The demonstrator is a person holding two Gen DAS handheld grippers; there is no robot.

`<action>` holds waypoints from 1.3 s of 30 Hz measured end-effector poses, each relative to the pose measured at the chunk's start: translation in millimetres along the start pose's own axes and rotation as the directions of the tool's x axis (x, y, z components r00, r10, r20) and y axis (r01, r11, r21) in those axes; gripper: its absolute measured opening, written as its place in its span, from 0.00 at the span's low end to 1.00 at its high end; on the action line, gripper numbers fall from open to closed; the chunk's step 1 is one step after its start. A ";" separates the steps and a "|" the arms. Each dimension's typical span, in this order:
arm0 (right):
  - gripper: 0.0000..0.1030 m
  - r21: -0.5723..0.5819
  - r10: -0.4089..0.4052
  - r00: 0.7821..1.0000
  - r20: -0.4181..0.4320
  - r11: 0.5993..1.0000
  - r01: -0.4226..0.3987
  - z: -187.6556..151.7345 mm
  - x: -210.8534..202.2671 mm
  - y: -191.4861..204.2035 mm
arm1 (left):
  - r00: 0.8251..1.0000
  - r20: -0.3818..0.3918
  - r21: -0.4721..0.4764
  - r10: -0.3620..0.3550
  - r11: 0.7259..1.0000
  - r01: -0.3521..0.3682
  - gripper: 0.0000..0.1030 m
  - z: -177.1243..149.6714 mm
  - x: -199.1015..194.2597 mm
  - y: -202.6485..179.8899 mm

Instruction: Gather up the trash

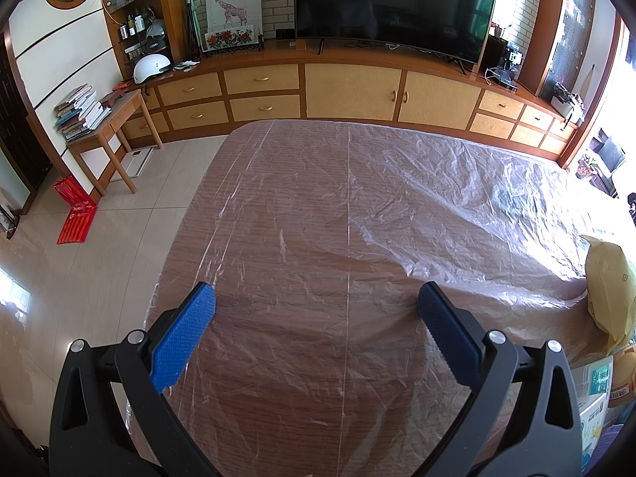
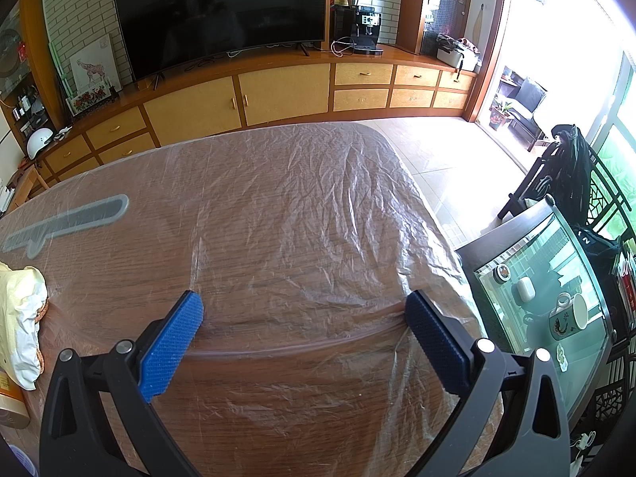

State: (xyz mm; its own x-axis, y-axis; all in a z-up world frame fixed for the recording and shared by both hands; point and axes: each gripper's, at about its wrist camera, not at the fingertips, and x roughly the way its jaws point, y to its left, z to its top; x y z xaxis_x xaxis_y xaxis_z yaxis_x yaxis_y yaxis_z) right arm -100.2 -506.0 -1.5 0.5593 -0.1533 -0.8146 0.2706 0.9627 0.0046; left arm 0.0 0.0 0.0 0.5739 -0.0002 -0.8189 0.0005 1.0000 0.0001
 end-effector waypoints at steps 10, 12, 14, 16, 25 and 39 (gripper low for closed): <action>0.97 0.000 0.000 1.000 0.000 1.000 0.000 -0.1 0.1 -0.3 | 1.000 0.000 0.000 0.000 1.000 0.000 0.99 0.0 0.0 0.0; 0.97 0.000 0.000 1.000 0.000 1.000 0.000 -0.1 0.2 -0.3 | 1.000 0.000 0.000 0.000 1.000 0.000 0.99 0.0 0.0 0.0; 0.97 0.000 0.000 1.000 0.000 1.000 0.000 -0.1 0.2 -0.4 | 1.000 0.000 0.000 0.000 1.000 0.000 0.99 0.0 0.0 0.0; 0.97 0.000 0.000 1.000 0.000 1.000 0.000 -0.2 0.3 -0.5 | 1.000 0.000 0.000 0.000 1.000 0.000 0.99 0.0 0.0 0.0; 0.96 -0.002 0.001 1.000 0.000 1.000 -0.001 -0.2 0.3 -1.9 | 1.000 0.000 0.000 0.000 1.000 0.000 0.99 0.0 0.0 0.0; 0.96 -0.135 0.009 0.988 0.157 0.991 0.013 -0.7 -117.5 20.8 | 0.976 0.163 -0.031 -0.147 0.988 0.154 0.98 4.1 -90.7 -3.4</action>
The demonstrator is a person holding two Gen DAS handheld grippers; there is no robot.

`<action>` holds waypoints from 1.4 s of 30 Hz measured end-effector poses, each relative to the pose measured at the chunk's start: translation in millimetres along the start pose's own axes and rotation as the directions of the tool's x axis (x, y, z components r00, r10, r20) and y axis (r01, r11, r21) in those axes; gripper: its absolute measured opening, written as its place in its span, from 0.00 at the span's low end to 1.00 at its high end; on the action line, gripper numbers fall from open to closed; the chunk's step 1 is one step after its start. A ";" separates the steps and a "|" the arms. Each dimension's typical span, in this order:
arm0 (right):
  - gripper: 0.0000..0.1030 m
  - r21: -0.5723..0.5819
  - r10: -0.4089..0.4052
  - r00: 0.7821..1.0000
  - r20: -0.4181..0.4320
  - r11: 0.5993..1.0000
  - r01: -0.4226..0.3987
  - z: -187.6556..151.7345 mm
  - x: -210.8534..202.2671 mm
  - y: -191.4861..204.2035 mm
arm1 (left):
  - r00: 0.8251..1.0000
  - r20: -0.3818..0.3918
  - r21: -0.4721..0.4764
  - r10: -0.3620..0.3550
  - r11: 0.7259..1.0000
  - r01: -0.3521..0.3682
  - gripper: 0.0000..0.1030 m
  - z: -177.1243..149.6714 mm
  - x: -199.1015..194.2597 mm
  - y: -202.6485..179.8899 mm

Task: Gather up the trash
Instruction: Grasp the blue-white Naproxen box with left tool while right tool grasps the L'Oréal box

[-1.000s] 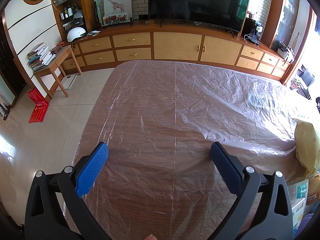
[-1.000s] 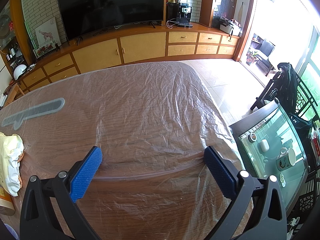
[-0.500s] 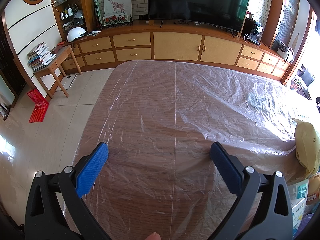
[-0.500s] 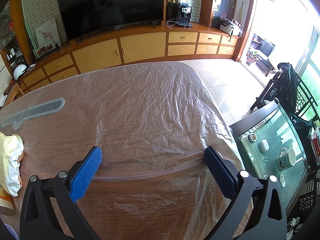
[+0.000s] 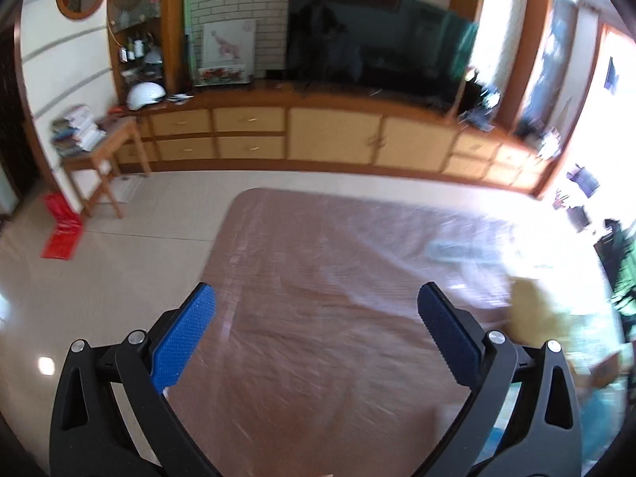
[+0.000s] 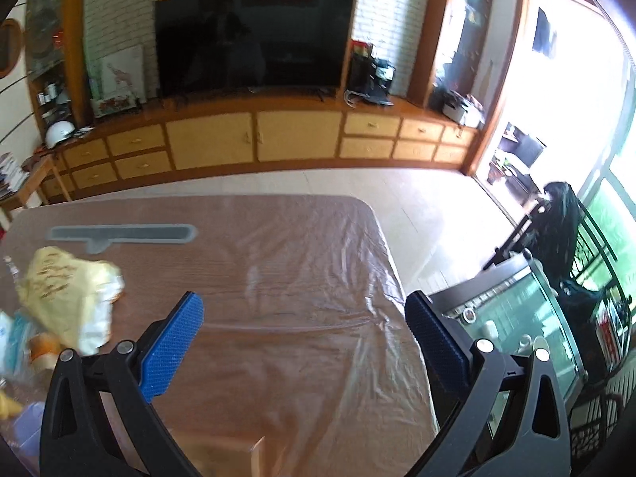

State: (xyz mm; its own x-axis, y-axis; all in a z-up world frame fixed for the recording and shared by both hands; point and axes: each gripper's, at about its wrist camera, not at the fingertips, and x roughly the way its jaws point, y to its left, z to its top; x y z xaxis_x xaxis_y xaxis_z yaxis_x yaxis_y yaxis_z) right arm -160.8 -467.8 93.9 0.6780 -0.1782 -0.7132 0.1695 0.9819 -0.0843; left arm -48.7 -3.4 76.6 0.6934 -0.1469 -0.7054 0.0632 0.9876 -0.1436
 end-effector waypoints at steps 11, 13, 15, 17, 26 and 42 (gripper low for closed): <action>0.91 0.053 0.135 0.985 -0.103 0.990 -0.131 -52.0 -28.2 17.3 | 0.979 -0.137 0.199 -0.148 0.965 0.174 0.99 -56.4 -35.6 -76.7; 0.91 0.047 0.130 0.983 -0.132 0.991 -0.125 -59.5 -25.3 21.5 | 0.977 -0.160 0.223 -0.141 0.959 0.175 0.98 -69.2 -35.4 -85.8; 0.90 0.032 0.121 0.980 -0.159 0.993 -0.118 -69.4 -19.4 27.8 | 0.973 -0.180 0.231 -0.147 0.955 0.187 0.98 -75.6 -32.6 -89.1; 0.90 0.027 0.118 0.977 -0.176 0.993 -0.115 -76.3 -14.5 31.4 | 0.970 -0.199 0.241 -0.143 0.952 0.189 0.96 -80.9 -30.8 -90.8; 0.80 0.033 0.133 0.965 -0.225 0.991 -0.129 -90.1 -0.1 36.4 | 0.966 -0.242 0.210 -0.090 0.967 0.142 0.75 -87.1 -16.9 -64.8; 0.56 0.082 0.169 0.953 -0.250 0.985 -0.153 -90.9 13.9 39.5 | 0.950 -0.293 0.268 -0.112 0.943 0.195 0.49 -79.4 6.6 -65.9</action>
State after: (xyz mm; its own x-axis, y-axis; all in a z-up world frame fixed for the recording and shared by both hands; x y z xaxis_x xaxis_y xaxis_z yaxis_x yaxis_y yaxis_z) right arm -209.7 -425.8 17.5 0.4958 0.0123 -0.8684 0.1218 0.9890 0.0835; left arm -105.3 -73.8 26.3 0.4410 -0.2667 -0.8570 0.3872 0.9179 -0.0864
